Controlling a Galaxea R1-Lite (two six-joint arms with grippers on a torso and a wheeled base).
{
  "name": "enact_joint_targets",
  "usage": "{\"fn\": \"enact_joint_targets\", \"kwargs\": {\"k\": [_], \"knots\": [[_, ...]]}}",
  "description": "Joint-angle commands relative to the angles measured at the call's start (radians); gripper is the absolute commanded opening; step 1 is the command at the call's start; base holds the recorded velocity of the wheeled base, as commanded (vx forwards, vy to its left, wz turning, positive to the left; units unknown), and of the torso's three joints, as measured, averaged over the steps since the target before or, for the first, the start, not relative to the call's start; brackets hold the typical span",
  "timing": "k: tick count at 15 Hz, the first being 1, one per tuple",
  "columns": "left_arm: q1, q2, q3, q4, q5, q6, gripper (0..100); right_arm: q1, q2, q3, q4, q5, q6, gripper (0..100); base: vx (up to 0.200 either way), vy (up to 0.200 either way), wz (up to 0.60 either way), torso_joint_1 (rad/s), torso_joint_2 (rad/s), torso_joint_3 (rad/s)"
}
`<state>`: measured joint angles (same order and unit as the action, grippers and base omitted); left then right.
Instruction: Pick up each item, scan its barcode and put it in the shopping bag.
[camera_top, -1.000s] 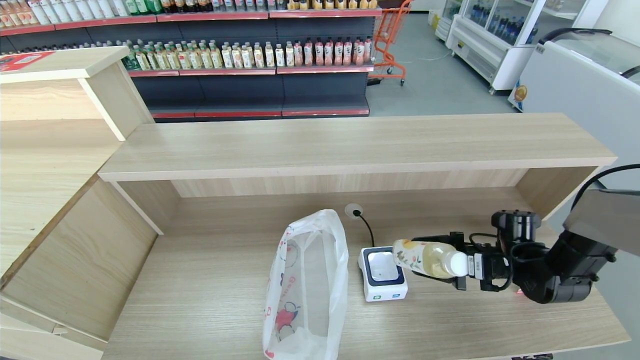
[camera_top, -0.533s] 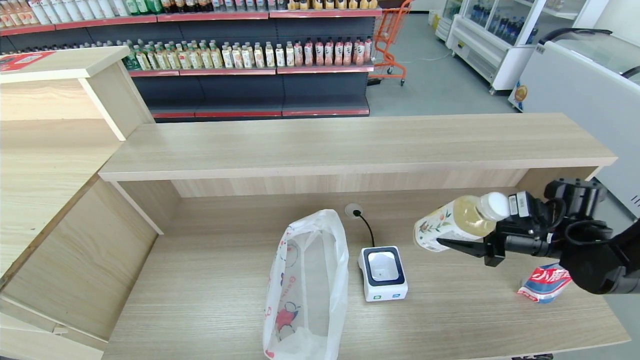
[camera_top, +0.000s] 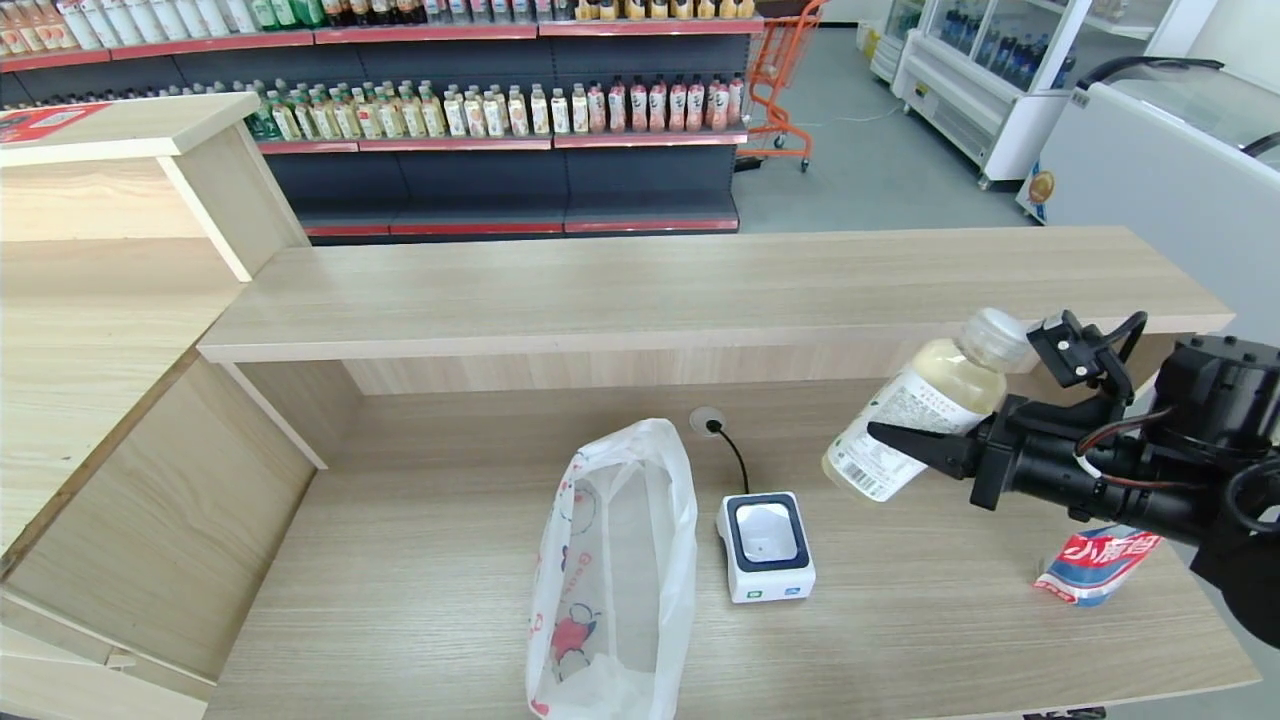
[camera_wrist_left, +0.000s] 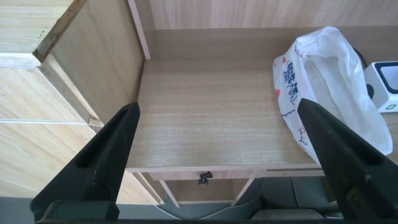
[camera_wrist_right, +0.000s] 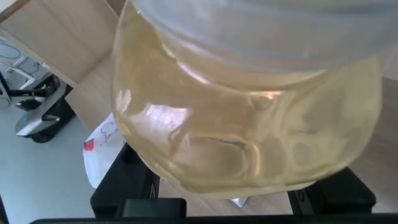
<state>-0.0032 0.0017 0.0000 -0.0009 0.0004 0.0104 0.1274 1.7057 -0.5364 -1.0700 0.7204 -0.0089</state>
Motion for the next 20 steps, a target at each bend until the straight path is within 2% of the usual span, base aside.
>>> {"fn": "enact_joint_targets", "kwargs": {"k": [1,7,11,14,16,17,20], "knots": [[0.0,0.0,0.0,-0.001,0.0,0.0,100,0.044,-0.005,0.006,0.001,-0.015,0.014,0,0.0,0.0,0.0,0.0,0.0,0.0],[0.0,0.0,0.0,-0.001,0.001,0.0,100,0.052,0.061,0.013,0.002,-0.015,0.018,0,0.0,0.0,0.0,0.0,0.0,0.0],[0.0,0.0,0.0,-0.001,0.0,0.0,100,0.103,0.063,0.039,0.002,-0.016,0.026,0,0.0,0.0,0.0,0.0,0.0,0.0],[0.0,0.0,0.0,-0.001,0.001,0.0,100,0.13,0.064,0.036,0.002,-0.016,0.064,0,0.0,0.2,0.0,-0.001,0.0,0.009],[0.0,0.0,0.0,-0.001,0.0,0.0,100,0.139,0.055,0.033,0.031,-0.018,0.104,0,0.0,0.0,0.0,0.0,0.0,0.0],[0.0,0.0,0.0,-0.001,0.0,0.0,100,0.138,0.046,0.029,0.088,-0.018,0.106,0,0.0,0.0,0.0,0.0,0.0,0.0],[0.0,0.0,0.0,-0.001,0.0,0.0,100,0.143,0.11,0.021,0.078,-0.059,0.09,0,0.0,0.0,0.0,0.0,0.0,0.0]]}}
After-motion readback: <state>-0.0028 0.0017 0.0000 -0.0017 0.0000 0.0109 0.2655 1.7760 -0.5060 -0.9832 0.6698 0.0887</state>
